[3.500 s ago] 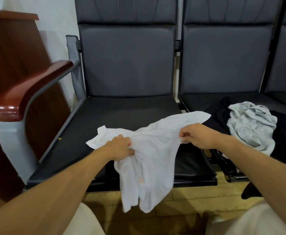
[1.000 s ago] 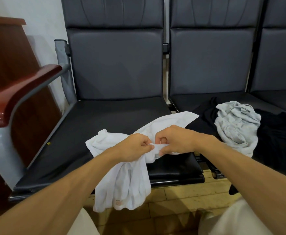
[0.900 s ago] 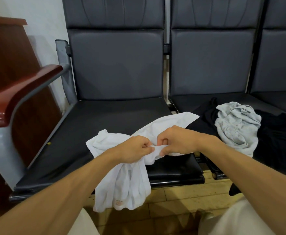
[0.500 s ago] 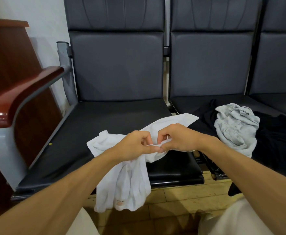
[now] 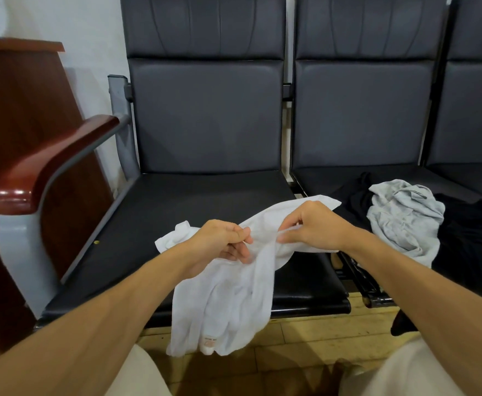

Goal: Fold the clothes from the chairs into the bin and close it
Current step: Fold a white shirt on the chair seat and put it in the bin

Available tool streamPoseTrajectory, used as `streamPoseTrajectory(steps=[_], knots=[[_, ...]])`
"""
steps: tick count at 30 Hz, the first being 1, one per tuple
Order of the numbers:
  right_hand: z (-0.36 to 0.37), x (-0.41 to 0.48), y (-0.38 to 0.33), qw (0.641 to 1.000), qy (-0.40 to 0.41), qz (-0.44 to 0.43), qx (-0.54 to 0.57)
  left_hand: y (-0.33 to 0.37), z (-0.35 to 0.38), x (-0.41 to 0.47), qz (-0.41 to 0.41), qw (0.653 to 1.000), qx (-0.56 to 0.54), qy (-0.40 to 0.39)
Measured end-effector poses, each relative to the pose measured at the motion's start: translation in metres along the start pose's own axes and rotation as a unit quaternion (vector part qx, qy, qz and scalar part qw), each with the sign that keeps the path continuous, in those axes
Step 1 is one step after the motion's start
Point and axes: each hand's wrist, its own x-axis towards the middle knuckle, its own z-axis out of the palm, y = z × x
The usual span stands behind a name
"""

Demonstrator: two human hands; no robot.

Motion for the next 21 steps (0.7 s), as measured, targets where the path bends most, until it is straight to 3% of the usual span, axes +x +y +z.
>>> streamPoseTrajectory(steps=[2, 5, 8, 12, 15, 21], knots=[[0.0, -0.002, 0.016, 0.995, -0.022, 0.066, -0.076, -0.001, -0.007, -0.001, -0.008, 0.999, -0.019, 0.025], [0.005, -0.001, 0.03, 0.985, -0.046, 0.122, -0.115, -0.007, -0.024, 0.003, -0.024, 0.99, -0.039, 0.132], [0.009, 0.007, 0.022, 0.986, -0.024, 0.103, -0.127, -0.026, -0.054, 0.009, -0.047, 0.96, 0.091, 0.262], [0.012, 0.021, 0.015, 0.985, -0.007, 0.087, -0.152, -0.053, -0.092, 0.004, -0.165, 0.866, 0.305, 0.361], [0.016, 0.032, 0.019, 0.982, -0.004, 0.099, -0.158, -0.066, -0.108, 0.001, -0.241, 0.839, 0.329, 0.359], [0.027, 0.05, 0.018, 0.985, 0.008, 0.097, -0.145, -0.07, -0.104, 0.011, -0.236, 0.856, 0.398, 0.23]])
